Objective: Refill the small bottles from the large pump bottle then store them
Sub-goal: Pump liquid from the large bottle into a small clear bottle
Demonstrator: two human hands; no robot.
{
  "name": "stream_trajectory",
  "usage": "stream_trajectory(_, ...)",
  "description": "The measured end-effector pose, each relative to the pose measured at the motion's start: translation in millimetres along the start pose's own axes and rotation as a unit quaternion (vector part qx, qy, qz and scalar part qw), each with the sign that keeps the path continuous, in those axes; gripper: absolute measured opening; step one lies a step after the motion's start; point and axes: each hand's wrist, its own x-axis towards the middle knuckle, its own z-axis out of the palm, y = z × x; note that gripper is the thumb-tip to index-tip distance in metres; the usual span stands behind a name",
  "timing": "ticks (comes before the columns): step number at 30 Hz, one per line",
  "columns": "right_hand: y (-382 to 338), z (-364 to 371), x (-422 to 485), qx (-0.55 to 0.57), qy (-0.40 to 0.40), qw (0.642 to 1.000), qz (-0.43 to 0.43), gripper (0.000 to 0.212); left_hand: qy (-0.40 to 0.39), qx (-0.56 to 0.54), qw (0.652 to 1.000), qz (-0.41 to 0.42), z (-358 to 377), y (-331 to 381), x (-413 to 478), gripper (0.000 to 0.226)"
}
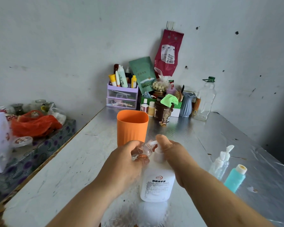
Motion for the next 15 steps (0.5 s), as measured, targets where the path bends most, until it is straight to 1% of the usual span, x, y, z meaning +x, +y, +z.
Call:
stream_trajectory(3, -5.2, 0.6, 2.8, -0.032, 0.021, 0.999, 0.003, 0.025, 0.004, -0.001, 1.0, 0.004, -1.4, 3.2, -0.7, 0.03)
stream_trajectory(5, -7.1, 0.0, 2.5, -0.031, 0.029, 0.999, 0.013, 0.026, 0.005, 0.006, 1.0, 0.006, -1.5, 5.2, -0.6, 0.033)
stream_trajectory(8, -7.0, -1.8, 1.9, -0.035, 0.028, 0.999, 0.021, 0.026, 0.007, 0.011, 1.0, 0.008, -0.8, 7.4, -0.8, 0.035)
stream_trajectory(15, -2.3, -1.0, 1.8, -0.029, 0.014, 0.999, 0.009, 0.025, 0.008, 0.006, 1.0, 0.008, 0.0, 3.6, 2.5, 0.034)
